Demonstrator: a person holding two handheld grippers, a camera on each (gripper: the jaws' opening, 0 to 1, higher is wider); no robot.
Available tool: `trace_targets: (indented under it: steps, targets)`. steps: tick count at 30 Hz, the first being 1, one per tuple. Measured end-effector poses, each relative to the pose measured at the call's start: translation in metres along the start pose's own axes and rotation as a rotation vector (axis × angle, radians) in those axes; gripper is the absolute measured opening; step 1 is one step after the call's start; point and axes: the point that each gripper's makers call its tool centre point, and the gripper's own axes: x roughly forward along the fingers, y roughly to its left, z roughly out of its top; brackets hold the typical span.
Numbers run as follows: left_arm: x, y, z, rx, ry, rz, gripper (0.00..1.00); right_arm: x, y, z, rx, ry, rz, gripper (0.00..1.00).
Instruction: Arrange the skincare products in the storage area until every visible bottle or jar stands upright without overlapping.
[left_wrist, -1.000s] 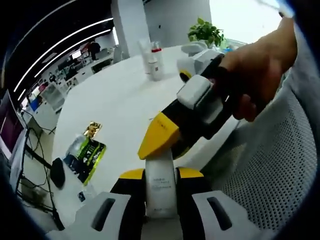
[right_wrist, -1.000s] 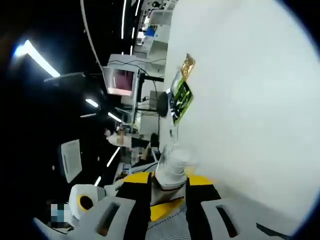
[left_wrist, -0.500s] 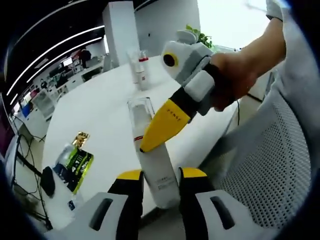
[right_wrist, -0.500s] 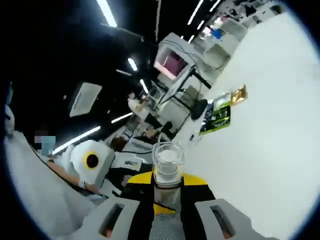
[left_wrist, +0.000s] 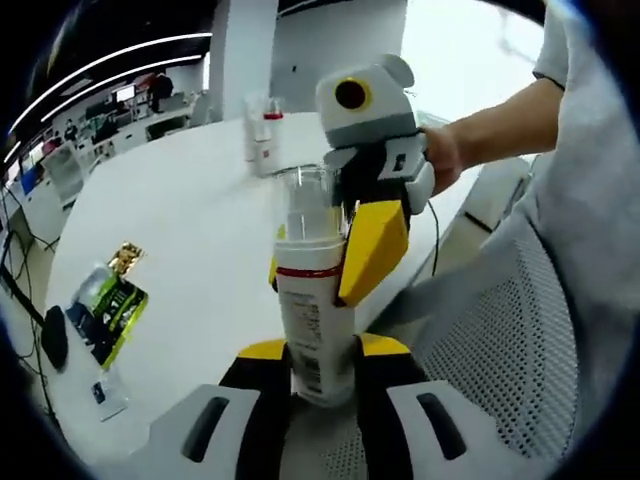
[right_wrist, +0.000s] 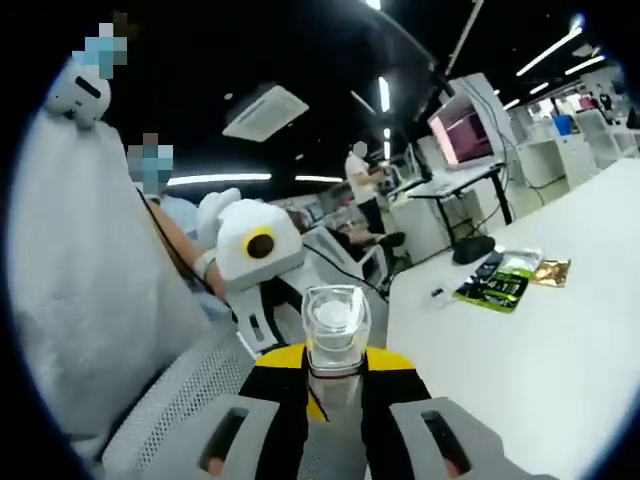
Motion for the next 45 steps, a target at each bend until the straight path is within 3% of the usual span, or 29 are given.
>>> trace_targets:
  steps: [4,5,9,12,13,17,20,23,26,28,31,34,38,39,40,42,45]
  targets:
    - [-0.001,0.015,-0.007,0.005,0.04,0.083,0.19,0.009,-0.014,0.001,0.124,-0.035,-0.127,0.14]
    - [-0.001,0.022,-0.01,0.028,0.056,0.127,0.19,0.011,-0.02,-0.002,0.191,-0.034,-0.177,0.15]
    - [-0.004,0.038,-0.017,-0.05,0.081,0.212,0.19,0.017,-0.036,-0.006,0.468,-0.091,-0.321,0.16]
    - [-0.004,0.041,-0.02,-0.034,0.102,0.229,0.19,0.019,-0.04,-0.013,0.759,-0.123,-0.385,0.16]
    - [-0.003,0.041,-0.022,-0.039,0.113,0.232,0.19,0.019,-0.042,-0.014,0.807,-0.137,-0.404,0.16]
    - [-0.003,0.039,-0.027,0.014,0.148,0.238,0.19,0.021,-0.047,-0.012,0.874,-0.192,-0.459,0.18]
    - [-0.002,0.037,-0.027,0.06,0.149,0.239,0.19,0.023,-0.052,-0.012,0.891,-0.188,-0.47,0.19]
    - [-0.003,0.037,-0.023,0.053,0.127,0.231,0.19,0.019,-0.05,-0.013,0.732,-0.119,-0.472,0.16]
    - [0.002,0.032,-0.021,0.057,0.112,0.191,0.19,0.015,-0.046,-0.015,0.667,-0.098,-0.425,0.15]
    - [0.004,0.026,-0.015,0.14,0.088,0.167,0.19,0.009,-0.042,-0.015,0.629,-0.11,-0.389,0.14]
    - [0.007,0.015,-0.013,0.171,0.072,0.115,0.19,0.002,-0.033,-0.015,0.467,-0.053,-0.331,0.14]
    - [0.009,0.002,-0.012,0.18,0.054,0.043,0.21,0.003,-0.012,-0.011,0.252,0.011,-0.21,0.14]
    - [0.012,-0.008,-0.021,0.198,0.092,-0.01,0.33,0.012,0.015,-0.017,-0.004,0.109,-0.067,0.14]
    - [0.012,-0.009,-0.021,0.2,0.094,-0.012,0.34,0.012,0.016,-0.017,-0.014,0.111,-0.062,0.14]
    - [0.011,-0.013,-0.022,0.208,0.096,-0.039,0.32,0.014,0.023,-0.016,-0.081,0.121,-0.018,0.14]
    - [0.01,-0.021,-0.024,0.206,0.1,-0.085,0.25,0.014,0.023,-0.014,-0.12,0.121,0.005,0.14]
    - [0.008,-0.015,-0.018,0.194,0.077,-0.058,0.24,0.012,0.022,-0.01,-0.171,0.112,0.036,0.14]
